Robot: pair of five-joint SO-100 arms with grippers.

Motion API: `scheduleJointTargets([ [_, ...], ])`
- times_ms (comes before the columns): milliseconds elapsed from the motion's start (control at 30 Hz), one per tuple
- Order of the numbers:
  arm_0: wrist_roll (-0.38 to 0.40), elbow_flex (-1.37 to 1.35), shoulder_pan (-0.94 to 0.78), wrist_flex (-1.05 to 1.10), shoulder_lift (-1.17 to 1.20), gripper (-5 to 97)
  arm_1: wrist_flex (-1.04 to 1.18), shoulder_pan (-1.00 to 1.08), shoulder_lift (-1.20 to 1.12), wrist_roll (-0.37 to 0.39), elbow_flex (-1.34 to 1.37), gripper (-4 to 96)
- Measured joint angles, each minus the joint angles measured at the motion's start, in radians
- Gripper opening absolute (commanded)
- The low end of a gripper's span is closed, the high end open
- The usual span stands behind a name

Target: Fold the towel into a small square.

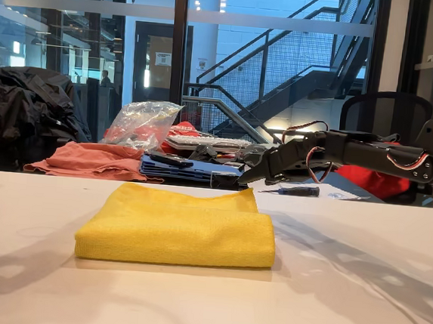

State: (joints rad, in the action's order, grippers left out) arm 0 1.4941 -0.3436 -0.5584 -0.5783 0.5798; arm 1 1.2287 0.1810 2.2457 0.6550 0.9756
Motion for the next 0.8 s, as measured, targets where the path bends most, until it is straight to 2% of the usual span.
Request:
scheduleJointTargets([
  [100,-0.064,0.0,-0.011,0.0,0.0,16,0.0,0.0,0.0,0.0,0.0,13.7],
  [233,-0.278,-0.006,-0.051,-0.063,0.0,-2,0.0,-0.002,0.0,0.0,0.0,13.7],
  [300,-0.387,-0.006,-0.092,-0.156,0.0,-1,0.0,-0.009,0.0,0.0,0.0,13.7],
  [400,-0.491,0.009,-0.153,-0.374,0.025,1,0.0,-0.014,0.0,0.0,0.0,13.7],
  [567,-0.565,0.061,-0.229,-0.693,0.114,0,0.0,-0.009,0.0,0.0,0.0,13.7],
  [800,-0.577,0.213,-0.192,-0.742,0.133,0,0.0,-0.009,0.003,0.0,0.0,13.7],
])
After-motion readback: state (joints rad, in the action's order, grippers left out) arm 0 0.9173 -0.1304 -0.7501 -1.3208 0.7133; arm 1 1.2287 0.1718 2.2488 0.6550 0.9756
